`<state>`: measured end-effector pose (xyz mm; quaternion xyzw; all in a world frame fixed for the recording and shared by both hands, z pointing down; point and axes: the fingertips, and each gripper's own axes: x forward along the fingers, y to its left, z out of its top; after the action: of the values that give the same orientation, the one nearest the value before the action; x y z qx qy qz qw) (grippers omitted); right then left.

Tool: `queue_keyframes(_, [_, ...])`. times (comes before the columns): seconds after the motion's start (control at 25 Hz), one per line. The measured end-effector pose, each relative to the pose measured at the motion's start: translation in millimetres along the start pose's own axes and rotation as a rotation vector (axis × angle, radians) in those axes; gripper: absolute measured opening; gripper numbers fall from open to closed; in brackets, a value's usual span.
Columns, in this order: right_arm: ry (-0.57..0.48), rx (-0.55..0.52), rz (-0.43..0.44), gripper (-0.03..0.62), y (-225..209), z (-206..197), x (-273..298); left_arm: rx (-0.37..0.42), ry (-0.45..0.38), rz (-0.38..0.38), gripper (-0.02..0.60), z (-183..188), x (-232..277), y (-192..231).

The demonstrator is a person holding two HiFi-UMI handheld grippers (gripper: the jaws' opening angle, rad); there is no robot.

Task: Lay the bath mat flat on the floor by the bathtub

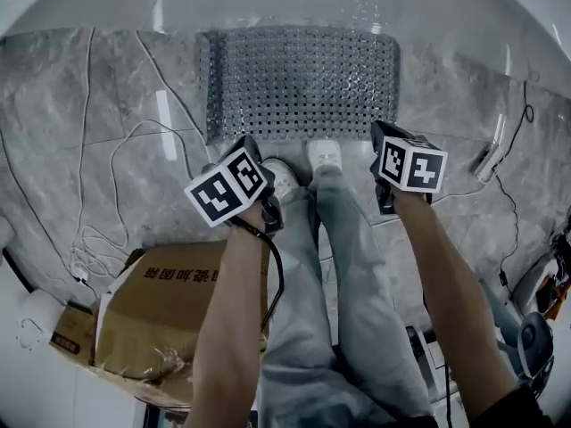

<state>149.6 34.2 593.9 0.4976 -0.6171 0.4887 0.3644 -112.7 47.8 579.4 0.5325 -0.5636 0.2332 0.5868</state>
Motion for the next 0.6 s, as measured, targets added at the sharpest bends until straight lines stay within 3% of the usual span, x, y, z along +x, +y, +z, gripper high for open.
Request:
queue_keyframes(0.16, [-0.048, -0.061, 0.046, 0.006, 23.4, 13.6, -31.4, -0.008, -0.043, -0.036, 0.005, 9.4, -32.2, -35.4])
queue_keyframes(0.6, [-0.125, -0.078, 0.149, 0.006, 86.7, 30.2, -112.9, -0.023, -0.129, -0.094, 0.005, 23.7, -133.8, -83.6])
